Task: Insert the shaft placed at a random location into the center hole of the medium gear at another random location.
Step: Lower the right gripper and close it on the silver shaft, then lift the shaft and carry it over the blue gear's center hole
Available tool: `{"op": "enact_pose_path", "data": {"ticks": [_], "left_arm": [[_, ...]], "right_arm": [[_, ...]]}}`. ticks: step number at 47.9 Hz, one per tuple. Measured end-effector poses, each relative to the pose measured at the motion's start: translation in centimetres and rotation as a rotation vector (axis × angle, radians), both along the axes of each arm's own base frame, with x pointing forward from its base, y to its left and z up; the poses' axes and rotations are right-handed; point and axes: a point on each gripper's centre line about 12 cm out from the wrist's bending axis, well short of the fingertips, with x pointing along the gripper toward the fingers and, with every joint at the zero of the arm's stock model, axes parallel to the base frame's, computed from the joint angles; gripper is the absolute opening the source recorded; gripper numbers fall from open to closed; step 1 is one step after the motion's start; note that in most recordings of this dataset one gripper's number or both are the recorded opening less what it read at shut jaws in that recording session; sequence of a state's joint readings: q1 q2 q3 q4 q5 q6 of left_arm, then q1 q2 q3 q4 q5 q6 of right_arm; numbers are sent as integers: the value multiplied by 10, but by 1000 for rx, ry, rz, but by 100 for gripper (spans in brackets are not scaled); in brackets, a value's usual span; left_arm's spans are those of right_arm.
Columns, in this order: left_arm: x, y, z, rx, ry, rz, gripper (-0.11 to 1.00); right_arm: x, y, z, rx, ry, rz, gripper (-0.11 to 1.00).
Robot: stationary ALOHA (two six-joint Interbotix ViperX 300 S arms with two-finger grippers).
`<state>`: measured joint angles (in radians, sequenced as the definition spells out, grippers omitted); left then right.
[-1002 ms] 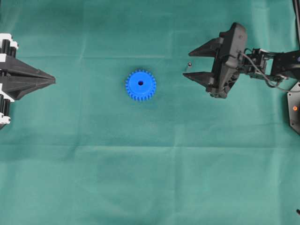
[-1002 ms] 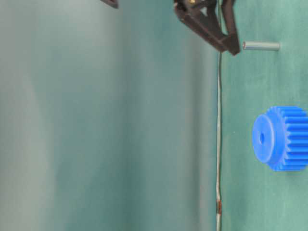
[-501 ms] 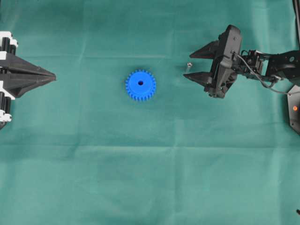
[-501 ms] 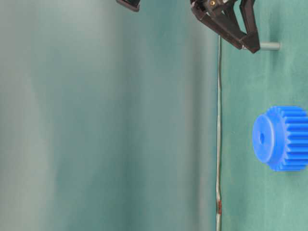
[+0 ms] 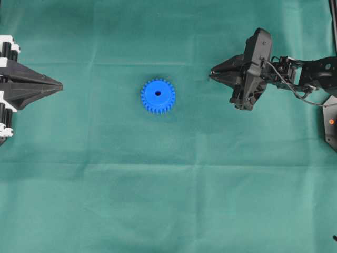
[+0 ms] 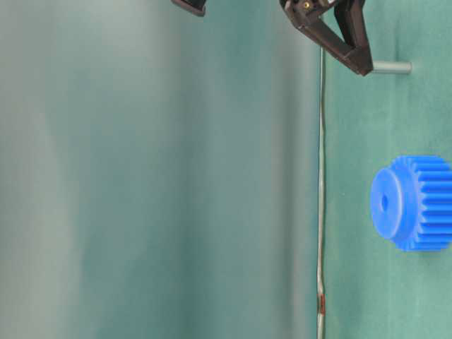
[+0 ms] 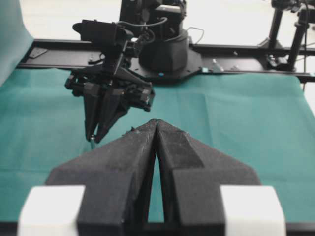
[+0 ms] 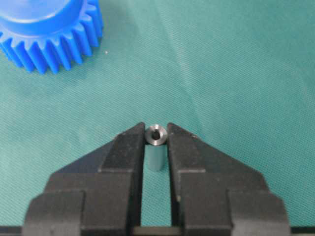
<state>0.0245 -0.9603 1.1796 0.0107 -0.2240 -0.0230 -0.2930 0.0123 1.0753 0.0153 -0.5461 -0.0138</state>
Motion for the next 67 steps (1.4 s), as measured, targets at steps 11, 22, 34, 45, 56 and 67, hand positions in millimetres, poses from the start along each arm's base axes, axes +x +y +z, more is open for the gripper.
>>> {"op": "enact_pose_path", "data": {"ticks": [11,22,34,45,56,67], "left_arm": [[0,0,-2,-3,11,0,0],[0,0,-1,-2,9,0,0],[0,0,-1,-3,11,2,0],[0,0,-2,-3,11,2,0],[0,0,-1,-2,9,0,0],[0,0,-2,-2,12,0,0]], "right_arm": [[0,0,2,-2,-8,1,13],[-2,1,34,-11,-45,0,13],[-7,3,59,-14,-61,1,13],[-5,2,61,-15,-64,3,13],[17,7,62,-15,-69,36,13],[52,19,65,-18,-84,97,13]]}}
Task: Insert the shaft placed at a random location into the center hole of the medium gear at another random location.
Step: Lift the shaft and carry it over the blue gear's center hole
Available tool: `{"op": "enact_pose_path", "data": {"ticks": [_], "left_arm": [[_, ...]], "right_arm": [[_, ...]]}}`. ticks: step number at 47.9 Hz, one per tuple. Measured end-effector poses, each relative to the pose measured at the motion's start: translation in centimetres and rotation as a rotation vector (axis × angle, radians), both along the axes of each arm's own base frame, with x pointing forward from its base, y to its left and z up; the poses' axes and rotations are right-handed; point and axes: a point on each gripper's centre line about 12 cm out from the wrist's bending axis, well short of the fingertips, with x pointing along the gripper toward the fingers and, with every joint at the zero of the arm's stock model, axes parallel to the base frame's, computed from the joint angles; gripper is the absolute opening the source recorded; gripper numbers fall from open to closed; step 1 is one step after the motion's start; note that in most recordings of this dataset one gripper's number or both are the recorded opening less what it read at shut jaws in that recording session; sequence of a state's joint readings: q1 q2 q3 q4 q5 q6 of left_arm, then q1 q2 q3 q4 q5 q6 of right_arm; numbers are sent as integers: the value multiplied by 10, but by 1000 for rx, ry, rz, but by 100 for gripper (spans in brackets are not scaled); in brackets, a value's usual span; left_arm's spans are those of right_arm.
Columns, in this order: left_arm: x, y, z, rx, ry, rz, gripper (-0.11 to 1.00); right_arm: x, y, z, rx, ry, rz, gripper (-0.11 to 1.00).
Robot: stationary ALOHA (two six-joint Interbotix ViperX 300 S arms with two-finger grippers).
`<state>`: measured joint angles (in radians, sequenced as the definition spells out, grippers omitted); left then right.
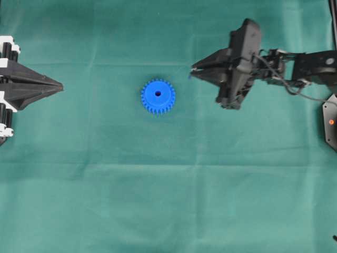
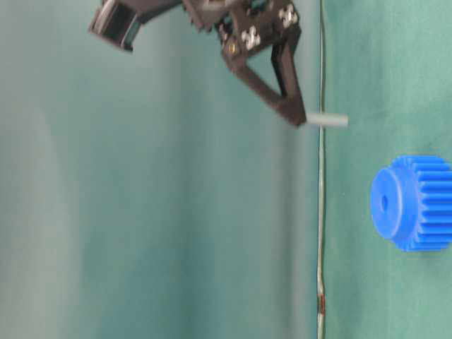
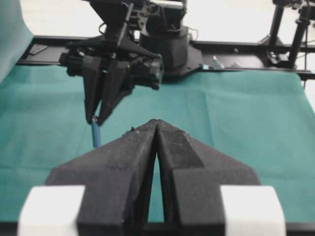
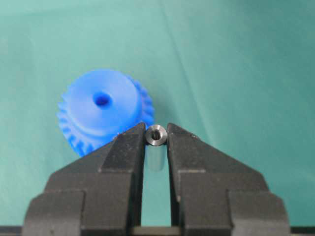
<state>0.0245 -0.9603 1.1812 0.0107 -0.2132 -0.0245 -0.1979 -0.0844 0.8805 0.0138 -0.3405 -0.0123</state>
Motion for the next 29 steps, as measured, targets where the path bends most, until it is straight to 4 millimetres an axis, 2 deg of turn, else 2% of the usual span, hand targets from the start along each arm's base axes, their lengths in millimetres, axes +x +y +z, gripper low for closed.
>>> {"op": "enact_pose_path", "data": {"ticks": [16,29], "left_arm": [[0,0,0,-1,0,2,0],[0,0,0,-2,6,2,0]], "right_arm": [[45,14,4,-4,-30,57,13],[62,19,1,-3,-21,75,13]]}}
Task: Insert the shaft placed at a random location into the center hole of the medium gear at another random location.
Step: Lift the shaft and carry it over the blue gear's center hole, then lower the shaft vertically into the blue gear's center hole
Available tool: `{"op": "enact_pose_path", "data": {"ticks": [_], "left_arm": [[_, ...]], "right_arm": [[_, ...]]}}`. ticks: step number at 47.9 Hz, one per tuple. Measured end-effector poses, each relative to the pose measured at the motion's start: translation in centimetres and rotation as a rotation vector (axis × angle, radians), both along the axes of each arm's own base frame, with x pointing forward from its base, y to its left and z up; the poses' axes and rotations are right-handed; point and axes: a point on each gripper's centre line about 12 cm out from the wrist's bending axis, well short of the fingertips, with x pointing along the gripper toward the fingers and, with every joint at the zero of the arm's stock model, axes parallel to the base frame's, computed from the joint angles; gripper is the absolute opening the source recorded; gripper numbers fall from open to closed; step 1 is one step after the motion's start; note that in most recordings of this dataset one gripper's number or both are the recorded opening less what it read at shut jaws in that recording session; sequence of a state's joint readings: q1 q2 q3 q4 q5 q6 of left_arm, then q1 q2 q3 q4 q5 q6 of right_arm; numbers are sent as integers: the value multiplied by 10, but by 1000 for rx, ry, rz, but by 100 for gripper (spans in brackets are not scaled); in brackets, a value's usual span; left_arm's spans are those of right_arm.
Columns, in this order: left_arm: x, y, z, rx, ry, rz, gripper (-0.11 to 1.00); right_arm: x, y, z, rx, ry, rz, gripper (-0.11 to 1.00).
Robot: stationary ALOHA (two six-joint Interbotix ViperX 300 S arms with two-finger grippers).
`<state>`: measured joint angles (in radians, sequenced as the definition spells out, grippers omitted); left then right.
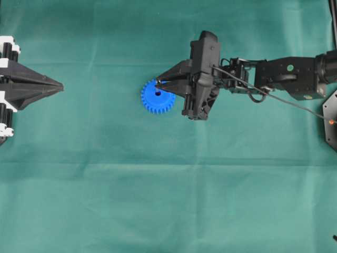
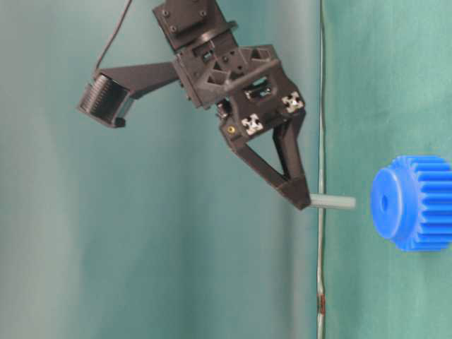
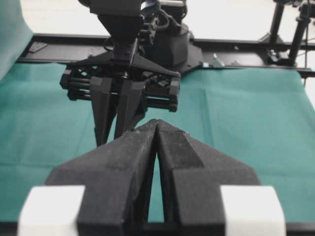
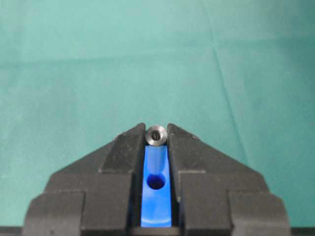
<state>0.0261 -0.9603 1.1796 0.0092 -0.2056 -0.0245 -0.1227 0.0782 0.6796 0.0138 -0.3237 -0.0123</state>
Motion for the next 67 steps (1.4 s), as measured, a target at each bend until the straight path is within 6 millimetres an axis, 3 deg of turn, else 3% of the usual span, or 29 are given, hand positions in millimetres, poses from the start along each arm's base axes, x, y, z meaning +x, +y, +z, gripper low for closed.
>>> {"op": "enact_pose_path", "data": {"ticks": [11,30,50,67], "left_arm": [[0,0,0,0,3,0,0],[0,0,-1,1,5,-2,0],[0,0,0,1,3,0,0],[0,0,0,0,3,0,0]], "right_arm": [[1,-1,-5,2,12,-2,13],[5,-1,-36,12,85,-1,13],[6,-1,-36,10,79,-2,13],[9,-2,-51,15,111,-3,13]]}}
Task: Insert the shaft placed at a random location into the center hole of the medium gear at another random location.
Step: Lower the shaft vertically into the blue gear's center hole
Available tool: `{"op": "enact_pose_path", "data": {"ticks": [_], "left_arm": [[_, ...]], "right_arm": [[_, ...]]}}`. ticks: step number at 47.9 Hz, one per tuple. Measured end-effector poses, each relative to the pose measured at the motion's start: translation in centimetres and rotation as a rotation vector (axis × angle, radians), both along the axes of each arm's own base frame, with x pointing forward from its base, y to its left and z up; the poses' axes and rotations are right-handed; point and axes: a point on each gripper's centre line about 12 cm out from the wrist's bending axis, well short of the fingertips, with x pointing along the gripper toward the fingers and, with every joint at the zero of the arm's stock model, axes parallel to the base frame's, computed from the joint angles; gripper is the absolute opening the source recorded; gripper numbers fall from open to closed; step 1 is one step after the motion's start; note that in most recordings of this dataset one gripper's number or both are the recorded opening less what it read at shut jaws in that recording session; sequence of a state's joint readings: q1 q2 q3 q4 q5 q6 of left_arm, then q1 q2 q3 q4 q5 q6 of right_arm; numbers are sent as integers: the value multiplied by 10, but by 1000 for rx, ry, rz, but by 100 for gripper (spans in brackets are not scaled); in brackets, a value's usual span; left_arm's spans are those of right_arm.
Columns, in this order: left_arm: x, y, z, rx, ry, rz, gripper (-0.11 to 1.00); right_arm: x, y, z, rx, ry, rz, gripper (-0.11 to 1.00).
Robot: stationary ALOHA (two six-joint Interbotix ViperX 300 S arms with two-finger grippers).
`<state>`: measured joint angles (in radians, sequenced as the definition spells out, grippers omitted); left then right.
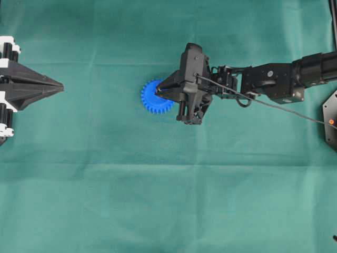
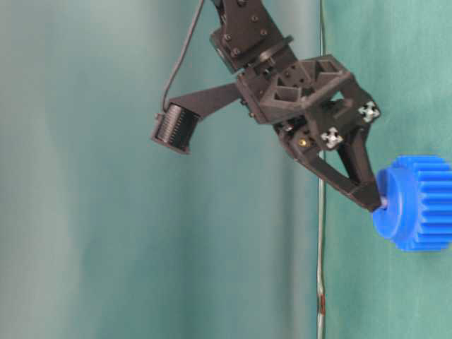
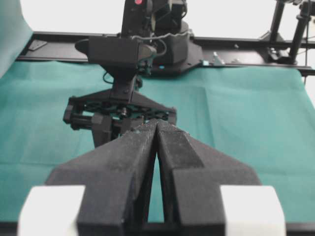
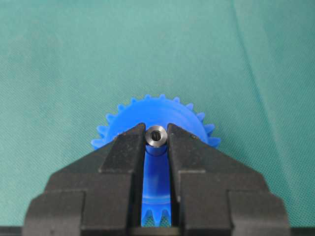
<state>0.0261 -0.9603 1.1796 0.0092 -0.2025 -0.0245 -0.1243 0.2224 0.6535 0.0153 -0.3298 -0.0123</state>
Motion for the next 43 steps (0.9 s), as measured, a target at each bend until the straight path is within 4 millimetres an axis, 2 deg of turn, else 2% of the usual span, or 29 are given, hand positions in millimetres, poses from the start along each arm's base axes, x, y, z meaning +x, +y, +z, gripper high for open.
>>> {"op": "enact_pose_path", "data": {"ticks": [11,35,39,43], "left_arm": [[0,0,-1,0,5,0,0],[0,0,-2,0,17,0,0],[0,0,-2,1,17,0,0],[0,0,-2,1,17,0,0]], "right_arm": [[4,0,-6,0,6,1,13],[4,0,-6,-2,6,2,14],[4,0,-6,0,5,1,27],[4,-1,-7,1,8,0,50]]}}
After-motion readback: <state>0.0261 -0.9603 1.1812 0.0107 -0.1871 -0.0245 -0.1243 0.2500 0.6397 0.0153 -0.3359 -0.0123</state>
